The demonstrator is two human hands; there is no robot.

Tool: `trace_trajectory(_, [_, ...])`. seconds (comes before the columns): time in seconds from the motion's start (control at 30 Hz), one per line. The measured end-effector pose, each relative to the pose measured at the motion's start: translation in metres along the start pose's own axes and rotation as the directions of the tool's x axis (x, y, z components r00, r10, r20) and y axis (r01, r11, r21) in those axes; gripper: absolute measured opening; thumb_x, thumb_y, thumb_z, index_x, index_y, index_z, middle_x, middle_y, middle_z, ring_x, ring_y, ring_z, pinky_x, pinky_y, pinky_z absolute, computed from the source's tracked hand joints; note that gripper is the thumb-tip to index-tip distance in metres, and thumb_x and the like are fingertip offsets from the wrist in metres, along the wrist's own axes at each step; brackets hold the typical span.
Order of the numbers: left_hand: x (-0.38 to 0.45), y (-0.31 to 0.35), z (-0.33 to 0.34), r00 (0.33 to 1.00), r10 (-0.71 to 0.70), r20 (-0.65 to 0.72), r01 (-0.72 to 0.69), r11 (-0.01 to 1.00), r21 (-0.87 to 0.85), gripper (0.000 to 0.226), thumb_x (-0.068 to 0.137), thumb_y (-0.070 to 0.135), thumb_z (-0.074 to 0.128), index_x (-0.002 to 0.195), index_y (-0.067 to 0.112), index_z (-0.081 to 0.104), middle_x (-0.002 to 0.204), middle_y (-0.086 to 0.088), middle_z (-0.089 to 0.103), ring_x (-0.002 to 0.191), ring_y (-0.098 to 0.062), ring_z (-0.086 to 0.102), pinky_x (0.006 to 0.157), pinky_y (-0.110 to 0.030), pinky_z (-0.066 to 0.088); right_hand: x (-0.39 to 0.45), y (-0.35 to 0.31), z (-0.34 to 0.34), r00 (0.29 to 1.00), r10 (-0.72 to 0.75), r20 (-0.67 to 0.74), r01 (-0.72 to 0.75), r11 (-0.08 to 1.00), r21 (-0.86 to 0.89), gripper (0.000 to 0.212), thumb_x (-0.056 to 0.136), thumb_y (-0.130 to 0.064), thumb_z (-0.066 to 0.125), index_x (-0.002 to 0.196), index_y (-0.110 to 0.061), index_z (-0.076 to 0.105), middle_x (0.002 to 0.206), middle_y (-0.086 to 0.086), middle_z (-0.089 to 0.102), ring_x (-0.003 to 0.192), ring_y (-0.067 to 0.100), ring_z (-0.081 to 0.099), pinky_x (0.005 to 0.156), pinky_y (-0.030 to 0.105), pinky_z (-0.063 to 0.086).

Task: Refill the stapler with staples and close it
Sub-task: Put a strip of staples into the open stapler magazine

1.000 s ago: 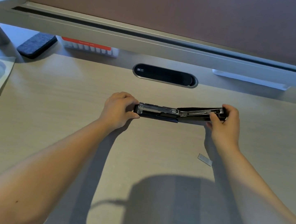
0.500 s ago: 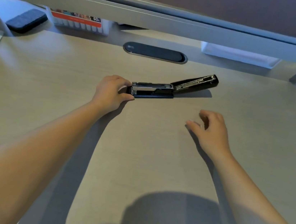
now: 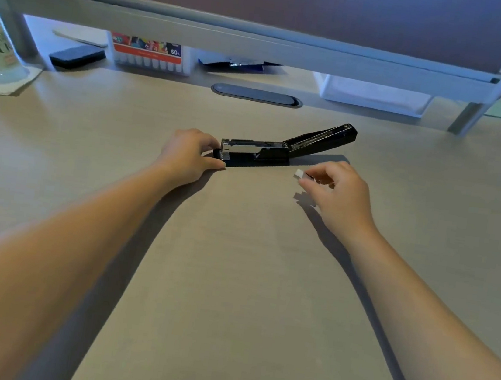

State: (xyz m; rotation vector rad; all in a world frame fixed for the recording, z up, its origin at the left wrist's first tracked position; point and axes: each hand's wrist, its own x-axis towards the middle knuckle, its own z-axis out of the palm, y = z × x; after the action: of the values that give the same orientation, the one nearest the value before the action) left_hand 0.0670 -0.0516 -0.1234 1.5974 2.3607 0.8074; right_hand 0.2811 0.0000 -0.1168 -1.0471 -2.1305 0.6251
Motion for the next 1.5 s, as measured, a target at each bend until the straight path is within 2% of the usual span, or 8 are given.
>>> trace_trajectory(0.13, [-0.046, 0.003, -0.007, 1.000, -0.012, 0.001, 0.012, 1.000, -0.016, 0.038, 0.078, 0.025, 0.062, 0.112, 0.009, 0.058, 0.123, -0.017, 0.055, 0.116, -0.033, 0.045, 0.096, -0.044, 0.039, -0.035, -0.023, -0.003, 0.999, -0.050, -0.015, 0.050, 0.998, 0.048, 0.015, 0.082, -0.017, 0.057, 0.092, -0.007, 0.063, 0.086, 0.001, 0.053, 0.081, 0.014, 0.048, 0.069, 0.021, 0.037])
trace_trajectory(0.3, [-0.089, 0.004, -0.015, 0.999, 0.004, 0.032, -0.004, 1.000, -0.021, 0.036, 0.077, 0.026, 0.063, 0.110, 0.012, 0.060, 0.120, -0.015, 0.057, 0.114, -0.032, 0.046, 0.096, -0.045, 0.041, -0.055, -0.045, -0.003, 0.997, -0.076, -0.012, 0.077, 0.994, 0.078, 0.016, 0.083, -0.017, 0.057, 0.092, -0.006, 0.063, 0.088, 0.003, 0.054, 0.085, 0.018, 0.051, 0.078, 0.030, 0.042])
trace_trajectory(0.4, [-0.103, 0.006, -0.017, 0.998, 0.021, 0.054, -0.020, 1.000, -0.024, 0.038, 0.078, 0.025, 0.062, 0.113, 0.012, 0.058, 0.122, -0.013, 0.057, 0.115, -0.029, 0.046, 0.096, -0.040, 0.038, -0.055, -0.053, 0.001, 0.993, -0.117, 0.020, 0.116, 0.992, 0.049, 0.017, 0.083, -0.017, 0.056, 0.093, -0.005, 0.063, 0.090, 0.005, 0.056, 0.085, 0.016, 0.049, 0.077, 0.026, 0.040])
trace_trajectory(0.6, [-0.108, 0.006, -0.017, 0.997, 0.053, 0.063, -0.050, 0.998, -0.040, 0.035, 0.078, 0.023, 0.062, 0.112, 0.013, 0.059, 0.121, -0.011, 0.058, 0.115, -0.027, 0.046, 0.099, -0.042, 0.038, -0.043, -0.057, 0.014, 0.976, -0.180, 0.124, 0.184, 0.983, -0.021, 0.020, 0.084, -0.016, 0.055, 0.097, -0.004, 0.064, 0.101, 0.014, 0.064, 0.084, 0.014, 0.047, 0.073, 0.022, 0.034])
trace_trajectory(0.7, [-0.107, 0.005, -0.016, 0.996, 0.055, 0.066, -0.052, 0.998, -0.046, 0.034, 0.079, 0.024, 0.061, 0.112, 0.016, 0.059, 0.120, -0.009, 0.058, 0.115, -0.026, 0.046, 0.101, -0.044, 0.037, -0.040, -0.057, 0.020, 0.970, -0.193, 0.148, 0.200, 0.979, -0.031, 0.021, 0.083, -0.017, 0.055, 0.098, -0.005, 0.064, 0.101, 0.014, 0.065, 0.084, 0.014, 0.047, 0.072, 0.020, 0.035])
trace_trajectory(0.83, [-0.105, 0.003, -0.015, 0.996, 0.057, 0.071, -0.053, 0.997, -0.055, 0.033, 0.079, 0.024, 0.060, 0.111, 0.017, 0.059, 0.118, -0.008, 0.059, 0.114, -0.026, 0.048, 0.100, -0.045, 0.037, -0.039, -0.059, 0.024, 0.961, -0.205, 0.184, 0.216, 0.975, -0.043, 0.022, 0.083, -0.017, 0.056, 0.098, -0.004, 0.063, 0.100, 0.015, 0.065, 0.085, 0.016, 0.049, 0.076, 0.028, 0.040])
trace_trajectory(1.23, [-0.102, 0.001, -0.014, 0.995, 0.061, 0.076, -0.058, 0.997, -0.041, 0.035, 0.078, 0.026, 0.061, 0.112, 0.019, 0.059, 0.118, -0.008, 0.059, 0.115, -0.026, 0.047, 0.100, -0.046, 0.037, -0.028, -0.061, 0.023, 0.932, -0.190, 0.307, 0.212, 0.976, -0.041, 0.024, 0.081, -0.016, 0.059, 0.103, -0.007, 0.063, 0.104, 0.012, 0.066, 0.086, 0.013, 0.050, 0.078, 0.024, 0.037])
trace_trajectory(1.5, [-0.100, 0.000, -0.014, 0.995, 0.062, 0.080, -0.058, 0.997, -0.044, 0.036, 0.077, 0.028, 0.062, 0.112, 0.019, 0.058, 0.119, -0.007, 0.058, 0.116, -0.026, 0.046, 0.101, -0.046, 0.036, -0.037, -0.052, 0.019, 0.938, -0.244, 0.247, 0.276, 0.955, -0.104, 0.030, 0.079, -0.019, 0.062, 0.106, -0.008, 0.058, 0.103, 0.010, 0.063, 0.093, 0.019, 0.053, 0.081, 0.028, 0.040])
